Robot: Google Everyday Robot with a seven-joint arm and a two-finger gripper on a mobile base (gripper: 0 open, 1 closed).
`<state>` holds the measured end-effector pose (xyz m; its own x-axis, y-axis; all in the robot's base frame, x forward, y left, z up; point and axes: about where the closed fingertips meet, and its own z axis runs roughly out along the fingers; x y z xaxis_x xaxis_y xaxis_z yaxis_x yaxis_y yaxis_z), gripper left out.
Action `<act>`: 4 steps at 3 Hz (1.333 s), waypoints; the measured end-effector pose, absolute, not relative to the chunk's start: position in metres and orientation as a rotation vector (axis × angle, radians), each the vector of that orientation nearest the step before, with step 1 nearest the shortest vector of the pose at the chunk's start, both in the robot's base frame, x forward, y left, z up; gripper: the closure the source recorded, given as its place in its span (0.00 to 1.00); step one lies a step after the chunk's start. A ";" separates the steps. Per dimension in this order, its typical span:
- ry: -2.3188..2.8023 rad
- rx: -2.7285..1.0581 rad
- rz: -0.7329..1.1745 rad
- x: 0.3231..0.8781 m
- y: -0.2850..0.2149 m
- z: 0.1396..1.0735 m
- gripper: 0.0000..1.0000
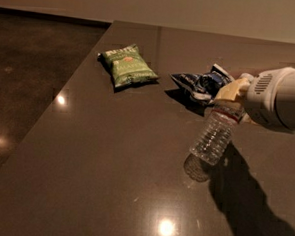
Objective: Place water bottle upright
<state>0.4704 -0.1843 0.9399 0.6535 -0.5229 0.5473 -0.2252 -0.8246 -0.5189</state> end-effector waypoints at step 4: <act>0.367 -2.127 -1.527 0.543 -0.188 1.026 1.00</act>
Offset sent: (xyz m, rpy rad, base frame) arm 0.0756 -0.0347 0.0857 0.0262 -0.5432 -0.0535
